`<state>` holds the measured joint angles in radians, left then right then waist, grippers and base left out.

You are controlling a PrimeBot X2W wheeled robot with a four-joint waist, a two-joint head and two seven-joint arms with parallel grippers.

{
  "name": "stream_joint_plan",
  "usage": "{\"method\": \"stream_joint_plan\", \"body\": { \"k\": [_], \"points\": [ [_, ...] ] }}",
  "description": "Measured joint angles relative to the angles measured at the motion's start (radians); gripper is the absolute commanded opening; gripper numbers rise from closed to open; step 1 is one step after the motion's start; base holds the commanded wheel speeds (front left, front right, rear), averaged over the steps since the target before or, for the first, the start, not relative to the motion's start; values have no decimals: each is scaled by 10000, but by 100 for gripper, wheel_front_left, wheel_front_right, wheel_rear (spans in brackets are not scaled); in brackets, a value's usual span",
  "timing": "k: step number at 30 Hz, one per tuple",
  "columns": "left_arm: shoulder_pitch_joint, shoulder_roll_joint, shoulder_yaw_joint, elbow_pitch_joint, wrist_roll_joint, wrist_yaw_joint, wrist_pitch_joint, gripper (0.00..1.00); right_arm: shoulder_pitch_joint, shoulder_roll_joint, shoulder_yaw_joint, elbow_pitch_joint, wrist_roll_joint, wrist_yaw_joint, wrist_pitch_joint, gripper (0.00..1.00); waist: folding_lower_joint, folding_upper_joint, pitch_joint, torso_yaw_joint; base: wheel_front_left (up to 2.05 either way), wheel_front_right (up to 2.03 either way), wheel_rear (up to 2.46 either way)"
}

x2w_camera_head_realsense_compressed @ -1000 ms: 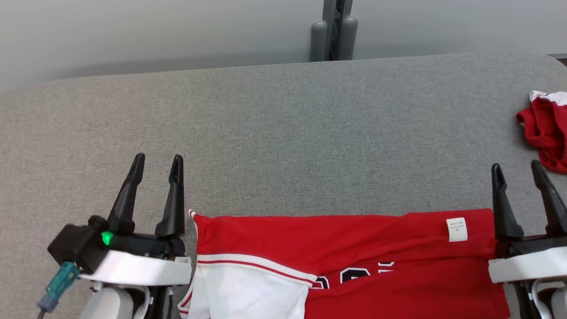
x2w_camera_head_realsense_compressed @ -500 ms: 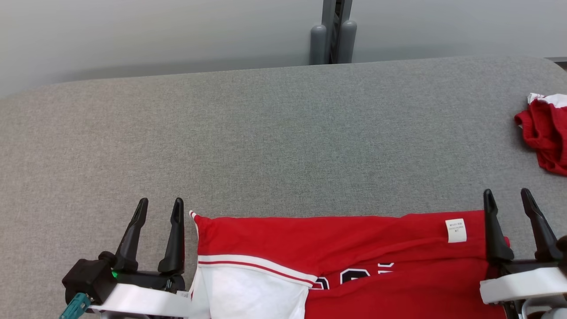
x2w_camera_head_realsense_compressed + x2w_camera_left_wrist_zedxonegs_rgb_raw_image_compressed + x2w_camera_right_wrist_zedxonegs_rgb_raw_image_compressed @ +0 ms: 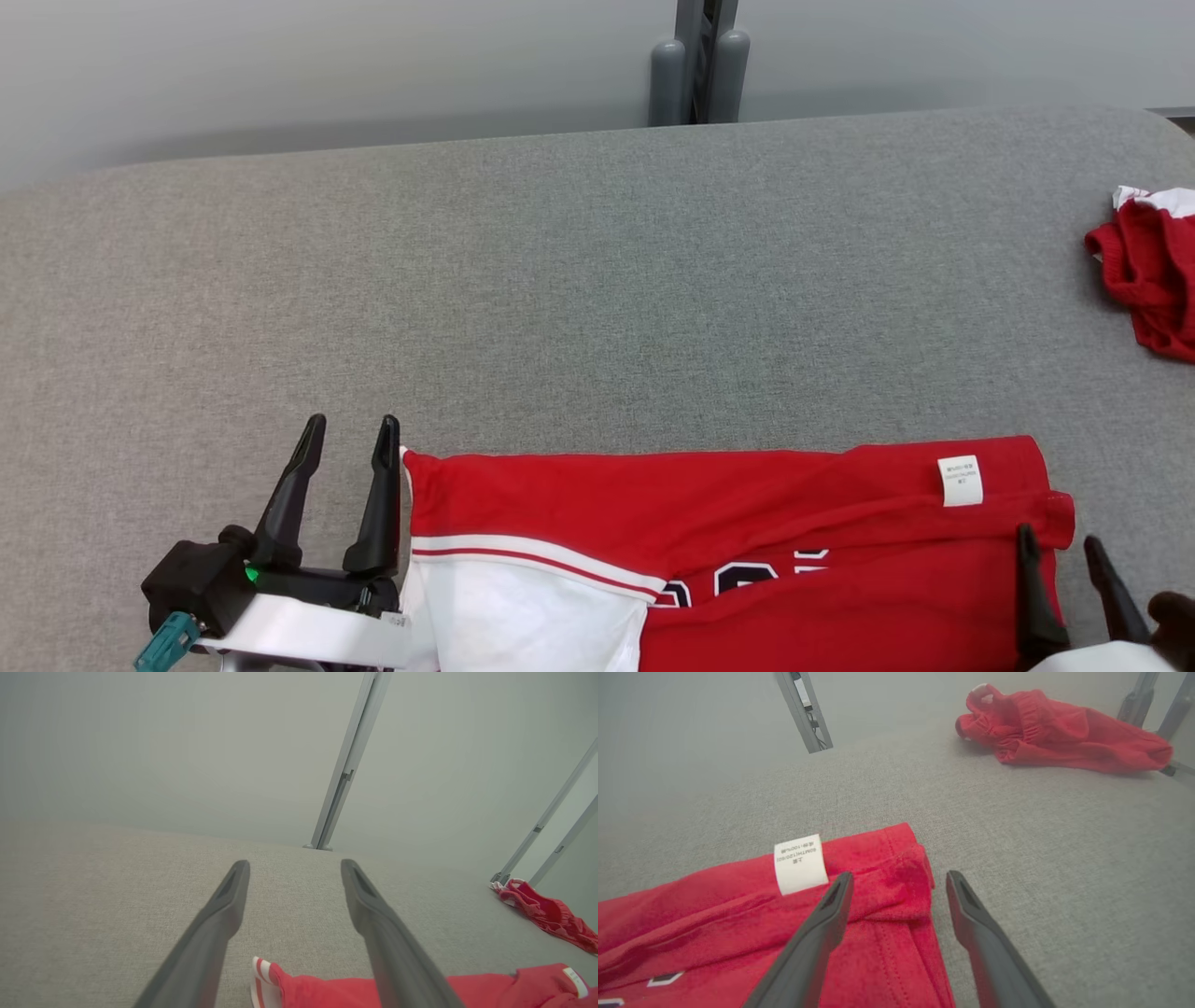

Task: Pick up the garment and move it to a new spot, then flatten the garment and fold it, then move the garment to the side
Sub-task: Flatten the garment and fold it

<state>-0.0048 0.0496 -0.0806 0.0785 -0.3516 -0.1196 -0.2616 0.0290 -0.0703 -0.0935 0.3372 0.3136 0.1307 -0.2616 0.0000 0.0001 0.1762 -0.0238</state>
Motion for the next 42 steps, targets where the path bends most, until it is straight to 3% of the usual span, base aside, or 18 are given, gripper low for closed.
{"method": "stream_joint_plan", "body": {
  "k": [9, 18, 21, 22, 33, 42],
  "points": [
    [-57, -2, -111, 113, 171, -40, 0, 100, -722, -50, 385, 1657, 1139, 0, 0, 100, 0, 0, 143, -31, 0, 0, 0],
    [-65, 0, -169, 169, 336, -73, 0, 100, -1053, -284, 846, 2132, 1914, 0, -33, 99, 0, 0, 197, 93, 0, 0, 0],
    [-62, -2, -127, 194, 345, -86, 0, 100, -1060, -334, 1106, 2119, 2054, 0, -42, 11, 0, 0, 160, 113, 0, 0, 0],
    [-62, -2, -111, 207, 345, -88, 0, 100, -1060, -353, 1179, 2096, 2067, 0, -40, 0, 0, 0, 144, 115, 0, 0, 0],
    [-46, -2, -142, 213, 330, -100, 0, 100, -1125, -729, 1041, 1791, 2155, 2, -27, 0, 0, 0, 78, 66, 0, 0, 0],
    [-94, 0, -163, 274, 251, -100, 0, 100, -1795, -1946, 882, 2017, 2360, 2, -27, 0, 0, 0, 237, 133, 0, 0, 0]
  ]
}}
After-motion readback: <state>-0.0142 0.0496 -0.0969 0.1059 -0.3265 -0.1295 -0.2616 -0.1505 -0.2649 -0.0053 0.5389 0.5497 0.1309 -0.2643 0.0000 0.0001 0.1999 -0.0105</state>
